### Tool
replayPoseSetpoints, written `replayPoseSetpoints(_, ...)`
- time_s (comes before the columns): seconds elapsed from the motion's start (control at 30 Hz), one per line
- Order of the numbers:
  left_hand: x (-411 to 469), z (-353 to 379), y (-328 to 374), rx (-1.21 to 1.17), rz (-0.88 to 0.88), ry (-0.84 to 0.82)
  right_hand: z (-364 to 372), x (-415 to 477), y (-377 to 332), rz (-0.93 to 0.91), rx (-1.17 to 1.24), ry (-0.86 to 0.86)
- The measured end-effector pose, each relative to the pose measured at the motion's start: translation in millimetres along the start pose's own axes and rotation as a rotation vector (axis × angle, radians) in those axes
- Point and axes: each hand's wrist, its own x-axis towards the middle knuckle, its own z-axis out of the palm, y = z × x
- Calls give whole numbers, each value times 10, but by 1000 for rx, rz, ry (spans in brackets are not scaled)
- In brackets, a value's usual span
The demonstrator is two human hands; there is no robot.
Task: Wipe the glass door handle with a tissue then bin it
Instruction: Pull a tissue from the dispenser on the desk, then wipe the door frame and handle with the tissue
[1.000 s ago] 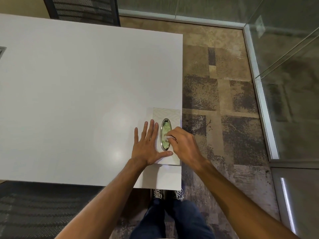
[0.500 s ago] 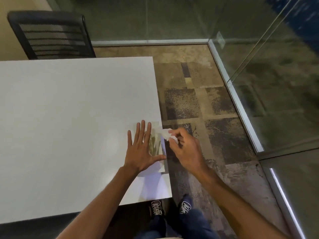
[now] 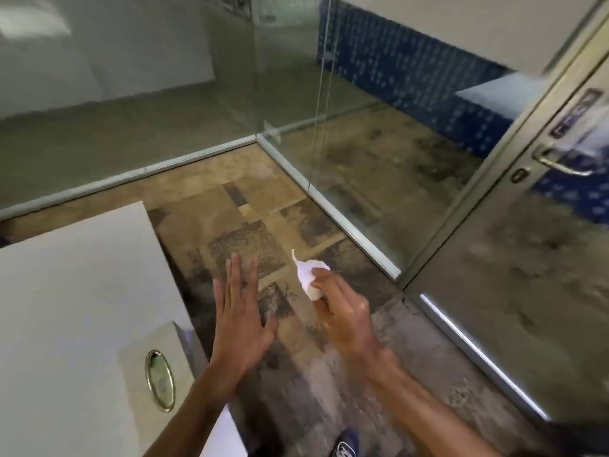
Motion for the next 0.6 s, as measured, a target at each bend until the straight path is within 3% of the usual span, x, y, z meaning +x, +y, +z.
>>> replayPoseSetpoints(0.27,572,296,1425,-96,185,-10,-1002,109,990,-78,-307,285)
replayPoseSetpoints(0.6,1028,849,2782,-203,435,-6,-2285,96,1702,42,-583,417)
